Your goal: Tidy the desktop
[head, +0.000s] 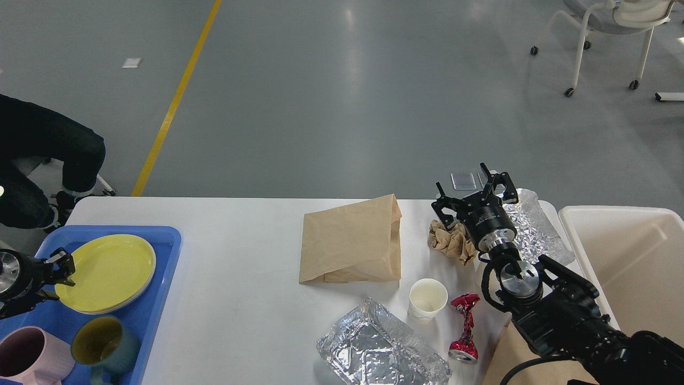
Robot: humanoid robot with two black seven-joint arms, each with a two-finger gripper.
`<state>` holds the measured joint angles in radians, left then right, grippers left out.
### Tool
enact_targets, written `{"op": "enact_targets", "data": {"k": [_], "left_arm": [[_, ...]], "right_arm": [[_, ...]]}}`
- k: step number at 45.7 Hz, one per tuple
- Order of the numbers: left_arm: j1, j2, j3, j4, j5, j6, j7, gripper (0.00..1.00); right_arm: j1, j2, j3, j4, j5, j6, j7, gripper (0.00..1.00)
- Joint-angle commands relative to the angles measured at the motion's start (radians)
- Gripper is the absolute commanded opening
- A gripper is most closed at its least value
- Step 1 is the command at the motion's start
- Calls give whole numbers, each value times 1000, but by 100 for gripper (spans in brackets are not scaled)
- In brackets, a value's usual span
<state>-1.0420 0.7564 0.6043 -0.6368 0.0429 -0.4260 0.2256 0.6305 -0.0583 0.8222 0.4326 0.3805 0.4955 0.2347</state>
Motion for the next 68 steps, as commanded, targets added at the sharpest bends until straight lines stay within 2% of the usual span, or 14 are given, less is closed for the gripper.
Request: {"op": "enact_targets", "data": {"k": [1,6,10,17,33,37,43,46,52,59,61,64,66,68], "left_arm": [[-1,1,0,0,0,27,0,56],[-1,6,-1,9,-1,53,0,66],[-7,9,-18,34,-6,69,0,80],[-13,15,-98,112,-9,96,0,93],[-59,64,-214,218,-26,96,-11,96],[-58,57,-349,217,-54,90,-63,96],[14,44,-559,220,-60,90,-135,96],[42,43,-676,220,-60,90,-187,96],[147,26,-940,220,-61,92,-333,96],[296,-61,-1250,220,-61,90,-505,96],[330,-92,-1336,220,-61,90,-522,96],[355,-143,-1432,220,-61,92,-511,96],[356,-169,-1482,220,-63,92,-480,96],[356,-189,-1514,220,-70,95,-415,96]], "right_arm": [[0,0,0,0,0,0,0,100],[0,0,0,0,0,0,0,100],[0,0,0,0,0,0,0,100],[0,0,0,0,0,0,0,100],[0,0,0,0,0,0,0,100],[0,0,0,0,0,0,0,100],[0,0,0,0,0,0,0,100],[0,0,0,0,0,0,0,100],[0,0,0,0,0,0,0,100],[0,0,0,0,0,0,0,100],[0,0,0,0,0,0,0,100],[0,0,0,0,0,0,0,100],[0,0,0,0,0,0,0,100],[0,0,0,0,0,0,0,100]]}}
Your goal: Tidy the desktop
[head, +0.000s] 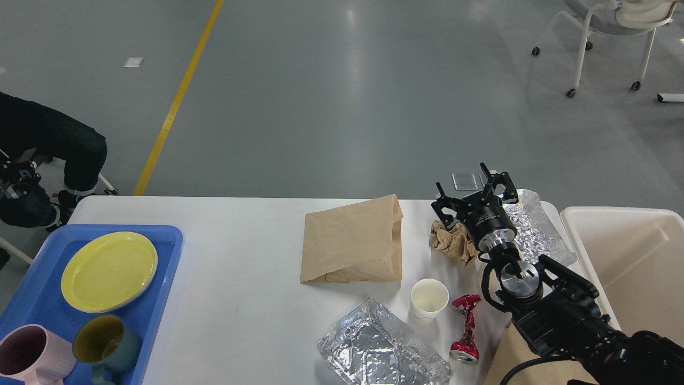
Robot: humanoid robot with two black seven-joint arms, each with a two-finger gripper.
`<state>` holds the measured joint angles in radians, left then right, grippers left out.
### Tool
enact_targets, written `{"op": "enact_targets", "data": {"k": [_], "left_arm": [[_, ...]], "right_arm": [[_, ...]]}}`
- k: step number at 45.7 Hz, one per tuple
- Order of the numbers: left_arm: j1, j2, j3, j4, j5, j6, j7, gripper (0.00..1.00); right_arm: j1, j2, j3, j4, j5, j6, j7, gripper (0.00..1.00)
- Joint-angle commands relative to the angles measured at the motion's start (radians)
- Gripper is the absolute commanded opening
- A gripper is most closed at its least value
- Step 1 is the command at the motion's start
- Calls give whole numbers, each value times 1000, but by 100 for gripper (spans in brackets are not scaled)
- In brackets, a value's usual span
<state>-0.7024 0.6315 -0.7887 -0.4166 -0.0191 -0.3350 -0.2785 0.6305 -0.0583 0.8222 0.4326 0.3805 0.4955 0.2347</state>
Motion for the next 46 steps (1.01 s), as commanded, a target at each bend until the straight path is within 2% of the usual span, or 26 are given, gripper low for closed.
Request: {"op": "enact_targets", "data": {"k": [1,4,6,7,24,46], "left_arm": [[17,-72,-136,-1,-16,7,135,96],[15,-87,-184,-1,-48,10,267,96],[17,-95,-210,-1,-67,13,320,96],[17,-96,-219,-1,-71,13,331,96],[12,-148,-210,-1,-65,11,329,96],[8,-148,-230,-2,-73,10,328,96]], "right_arm": [[0,0,0,0,0,0,0,100],[0,0,0,0,0,0,0,100],[0,0,0,0,0,0,0,100],[0,0,0,0,0,0,0,100],[0,0,0,0,0,0,0,100],[0,0,0,0,0,0,0,100]]}}
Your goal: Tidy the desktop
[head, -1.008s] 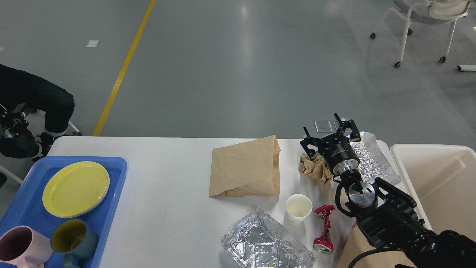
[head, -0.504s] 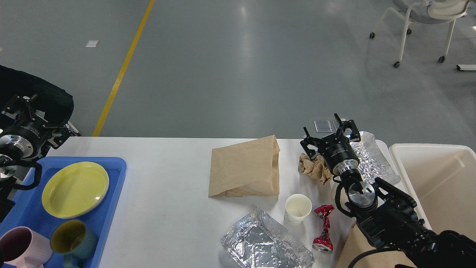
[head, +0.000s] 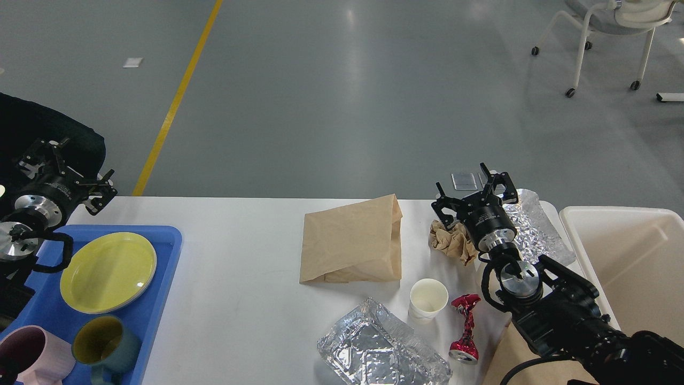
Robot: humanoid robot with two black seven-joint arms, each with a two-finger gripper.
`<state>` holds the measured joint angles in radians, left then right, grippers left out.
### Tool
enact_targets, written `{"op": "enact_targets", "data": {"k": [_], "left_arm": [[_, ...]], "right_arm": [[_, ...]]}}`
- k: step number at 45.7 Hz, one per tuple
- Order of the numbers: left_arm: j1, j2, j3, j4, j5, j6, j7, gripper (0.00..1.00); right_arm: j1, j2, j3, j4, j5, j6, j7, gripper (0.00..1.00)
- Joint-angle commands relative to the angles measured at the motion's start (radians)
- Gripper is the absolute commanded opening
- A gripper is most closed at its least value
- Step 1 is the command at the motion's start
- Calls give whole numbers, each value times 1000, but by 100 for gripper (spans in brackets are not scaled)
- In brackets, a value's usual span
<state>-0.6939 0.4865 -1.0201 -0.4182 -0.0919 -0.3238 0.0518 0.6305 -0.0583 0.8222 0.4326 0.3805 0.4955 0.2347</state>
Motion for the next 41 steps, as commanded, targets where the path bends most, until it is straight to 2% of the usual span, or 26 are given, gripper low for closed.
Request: {"op": "enact_targets", "data": {"k": [1,9,15,19,24,41], "left_arm": [[-1,-3,2,-1,0,-1,-3,96],[-4,-2,5,-1,4,-30,-30,96],[8,0,8,-1,3,-110,-85,96],[14,-6,20,1,1,-126,-116,96],[53,-23,21,1,8,-124,-116,96],[51,-92,23,-1,12,-133,-118,96]], "right_arm": [[0,0,0,0,0,0,0,100],[0,0,2,2,0,0,0,100],[0,0,2,0,0,0,0,100],[0,0,2,0,0,0,0,100],[0,0,2,2,0,0,0,100],[0,0,2,0,0,0,0,100]]}}
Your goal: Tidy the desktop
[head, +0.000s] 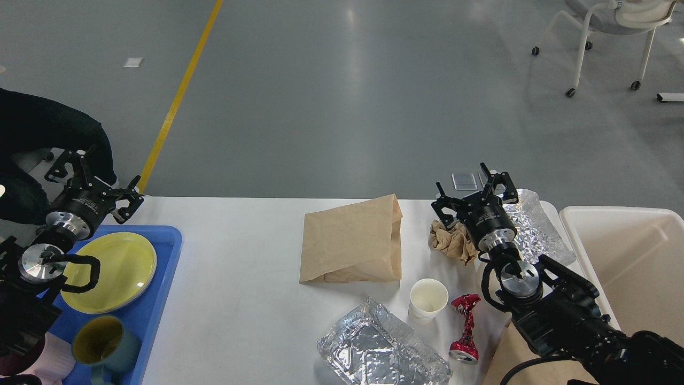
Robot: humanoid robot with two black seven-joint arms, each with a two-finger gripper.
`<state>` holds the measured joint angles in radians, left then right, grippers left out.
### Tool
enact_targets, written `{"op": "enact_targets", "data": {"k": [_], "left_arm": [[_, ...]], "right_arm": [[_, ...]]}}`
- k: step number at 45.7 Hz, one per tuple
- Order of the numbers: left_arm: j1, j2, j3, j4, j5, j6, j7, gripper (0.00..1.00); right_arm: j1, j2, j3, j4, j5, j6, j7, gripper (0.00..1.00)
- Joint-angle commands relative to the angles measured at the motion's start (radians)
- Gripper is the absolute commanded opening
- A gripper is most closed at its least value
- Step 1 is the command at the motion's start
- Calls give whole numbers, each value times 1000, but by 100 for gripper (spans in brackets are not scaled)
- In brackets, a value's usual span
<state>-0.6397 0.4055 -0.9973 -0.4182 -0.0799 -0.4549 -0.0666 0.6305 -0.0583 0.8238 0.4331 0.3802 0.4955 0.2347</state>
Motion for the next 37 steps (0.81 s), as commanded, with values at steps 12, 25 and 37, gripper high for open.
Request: {"op": "enact_targets", "data": {"k": [12,25,37], "left_arm": [[2,-25,0,-1,2,-7,-85,97],[51,-82,-6,-1,-1,-24,-265,97],[52,-82,-11,-1,-1,-24,-266,97]], "right_arm": [[0,0,0,-1,0,0,0,100],[0,0,0,1,0,0,0,100],[0,0,0,-1,0,0,0,100]]}}
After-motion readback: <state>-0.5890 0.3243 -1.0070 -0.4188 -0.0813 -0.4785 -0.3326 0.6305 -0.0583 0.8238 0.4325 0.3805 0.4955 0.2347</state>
